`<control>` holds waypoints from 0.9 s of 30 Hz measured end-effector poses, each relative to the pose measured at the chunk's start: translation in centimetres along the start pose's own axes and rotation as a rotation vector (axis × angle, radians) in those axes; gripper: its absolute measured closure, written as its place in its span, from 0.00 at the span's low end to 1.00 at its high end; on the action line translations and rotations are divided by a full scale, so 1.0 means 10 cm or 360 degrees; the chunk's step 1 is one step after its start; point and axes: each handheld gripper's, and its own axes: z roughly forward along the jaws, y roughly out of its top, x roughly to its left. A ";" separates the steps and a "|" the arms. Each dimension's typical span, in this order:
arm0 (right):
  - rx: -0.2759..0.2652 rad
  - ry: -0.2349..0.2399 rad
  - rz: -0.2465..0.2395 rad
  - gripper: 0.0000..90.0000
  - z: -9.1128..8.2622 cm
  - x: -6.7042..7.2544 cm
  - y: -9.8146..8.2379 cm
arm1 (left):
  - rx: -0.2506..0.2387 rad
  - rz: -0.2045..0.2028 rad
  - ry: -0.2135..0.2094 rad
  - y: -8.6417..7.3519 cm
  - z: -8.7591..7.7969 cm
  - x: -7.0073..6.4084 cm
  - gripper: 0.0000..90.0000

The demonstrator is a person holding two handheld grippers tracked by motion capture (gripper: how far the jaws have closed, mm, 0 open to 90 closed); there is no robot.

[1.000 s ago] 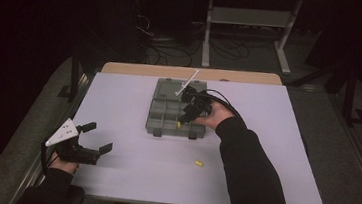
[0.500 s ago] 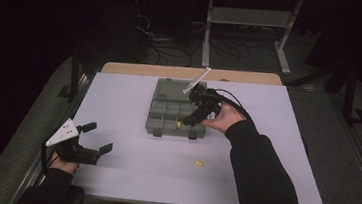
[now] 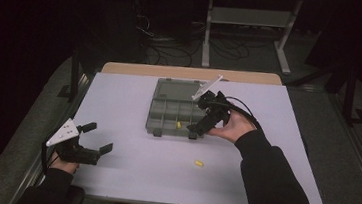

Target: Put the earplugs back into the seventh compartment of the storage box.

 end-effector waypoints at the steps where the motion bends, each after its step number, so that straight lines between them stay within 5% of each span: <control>1: 0.0000 0.0000 0.0000 0.00 0.00 0.00 0.00 | 0.0000 0.0000 0.0000 0.00 0.00 0.00 0.00; 27: 0.0031 0.0106 0.0034 0.00 0.20 0.22 -0.49 | 0.0003 0.0005 -0.0001 0.00 0.00 0.00 0.00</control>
